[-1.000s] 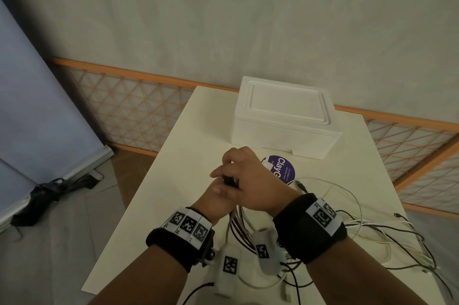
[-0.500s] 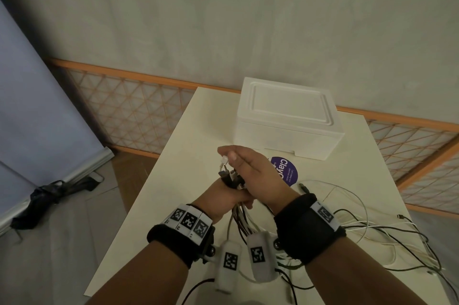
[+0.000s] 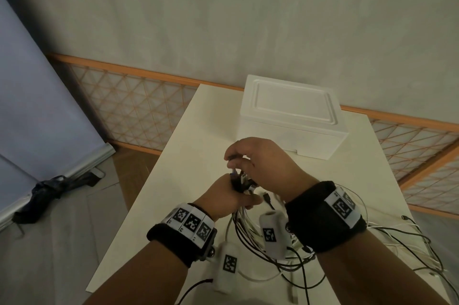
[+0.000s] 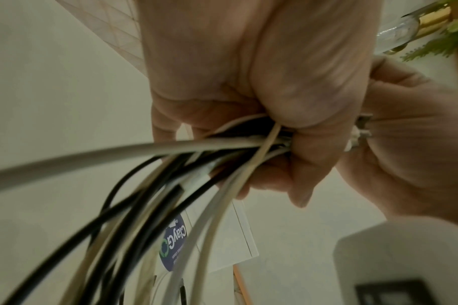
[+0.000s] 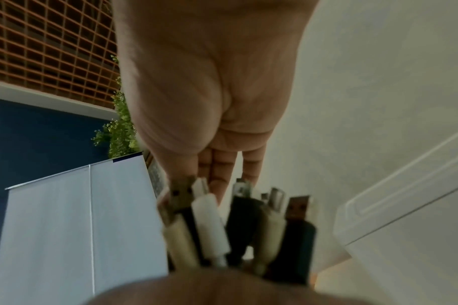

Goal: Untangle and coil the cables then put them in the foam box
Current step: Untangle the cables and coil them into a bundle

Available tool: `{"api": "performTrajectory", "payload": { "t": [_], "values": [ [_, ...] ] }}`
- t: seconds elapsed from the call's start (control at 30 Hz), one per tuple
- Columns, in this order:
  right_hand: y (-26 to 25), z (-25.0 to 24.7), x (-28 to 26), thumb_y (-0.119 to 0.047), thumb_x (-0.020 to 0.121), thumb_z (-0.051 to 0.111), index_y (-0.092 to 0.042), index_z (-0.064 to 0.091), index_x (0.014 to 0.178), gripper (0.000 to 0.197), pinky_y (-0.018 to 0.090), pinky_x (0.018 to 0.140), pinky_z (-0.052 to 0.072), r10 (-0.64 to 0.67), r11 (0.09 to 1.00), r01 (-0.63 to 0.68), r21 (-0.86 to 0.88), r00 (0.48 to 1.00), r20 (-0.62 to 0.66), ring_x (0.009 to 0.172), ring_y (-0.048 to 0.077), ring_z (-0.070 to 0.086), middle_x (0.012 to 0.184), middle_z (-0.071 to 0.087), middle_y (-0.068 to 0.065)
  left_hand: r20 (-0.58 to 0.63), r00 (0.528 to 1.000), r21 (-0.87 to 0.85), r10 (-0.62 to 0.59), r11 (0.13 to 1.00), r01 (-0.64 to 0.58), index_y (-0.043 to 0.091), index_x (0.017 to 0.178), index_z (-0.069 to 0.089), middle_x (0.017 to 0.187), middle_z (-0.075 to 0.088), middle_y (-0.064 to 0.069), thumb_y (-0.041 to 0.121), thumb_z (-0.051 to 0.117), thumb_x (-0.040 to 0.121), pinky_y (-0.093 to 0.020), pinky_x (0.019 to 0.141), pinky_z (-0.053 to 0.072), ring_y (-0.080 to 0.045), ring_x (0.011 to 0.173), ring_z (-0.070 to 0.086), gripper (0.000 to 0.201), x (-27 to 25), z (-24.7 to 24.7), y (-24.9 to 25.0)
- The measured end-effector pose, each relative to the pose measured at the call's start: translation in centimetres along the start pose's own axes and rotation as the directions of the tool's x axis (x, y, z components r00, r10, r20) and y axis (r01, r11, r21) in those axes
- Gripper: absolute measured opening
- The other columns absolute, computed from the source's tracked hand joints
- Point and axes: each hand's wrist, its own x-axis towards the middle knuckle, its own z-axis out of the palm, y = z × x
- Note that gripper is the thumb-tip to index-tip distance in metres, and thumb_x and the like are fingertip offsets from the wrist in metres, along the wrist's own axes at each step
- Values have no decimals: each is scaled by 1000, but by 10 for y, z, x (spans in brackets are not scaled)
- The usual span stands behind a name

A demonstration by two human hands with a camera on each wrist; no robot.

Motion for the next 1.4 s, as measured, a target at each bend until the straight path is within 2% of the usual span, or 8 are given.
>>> {"api": "performTrajectory", "payload": {
  "t": [0.2,0.4,0.53,0.67,0.87,0.97,1.1,1.4],
  "values": [
    [-4,-2,-1,-20,86,66,-17,70,96,11,18,75,43,16,1000,-16,-7,1000,27,81,4,59,86,69,-8,37,998,-25,48,999,-47,29,61,53,51,57,21,5,76,78,-10,57,40,8,52,51,38,-2,0,3],
    [9,8,-1,-30,85,67,-24,69,87,6,31,112,7,6,998,-4,-57,999,42,84,-4,60,80,65,-19,8,995,-62,99,993,-98,22,80,62,66,66,18,4,78,76,-15,67,48,6,68,60,24,-5,-1,7],
    [11,15,-3,-36,93,55,-15,72,87,28,39,96,44,-19,995,17,99,1000,23,82,9,63,83,70,-6,-42,994,-119,99,987,-103,7,90,67,78,72,3,-6,73,76,-21,70,53,-6,79,68,20,-9,2,8],
    [11,24,-11,-59,90,30,-23,67,115,57,34,96,47,-4,971,-6,240,999,41,103,6,62,110,69,-4,-84,995,-85,55,994,-62,9,77,66,70,68,-4,-4,68,76,-27,65,53,-22,72,65,13,-9,-3,6],
    [18,34,-12,-77,82,9,-24,37,144,87,44,117,0,-171,981,184,-65,971,167,137,11,35,133,57,-4,-63,998,-225,26,974,-40,18,96,55,80,64,11,12,64,83,-13,67,52,11,68,63,17,-12,-5,3],
    [27,29,-9,-81,79,12,-28,14,151,90,45,114,-11,-138,982,155,-112,979,148,146,10,6,155,26,-9,-41,996,-224,73,971,-80,23,99,64,98,69,-3,33,64,77,-31,86,55,-10,94,67,25,-10,-2,3],
    [35,29,-15,-19,66,56,-30,22,146,87,19,103,32,179,719,-130,683,984,-2,141,11,24,153,25,-8,-202,979,-336,27,937,-95,15,103,69,104,73,-4,26,74,80,-28,88,49,-17,104,65,26,5,-8,-8],
    [45,77,-8,8,68,63,-15,41,129,69,52,90,51,156,752,-192,630,981,112,106,26,63,115,63,9,-250,964,-555,-87,829,-69,15,110,67,106,72,-11,45,78,65,-44,96,49,-27,107,66,55,10,-4,-24]
  ]
}}
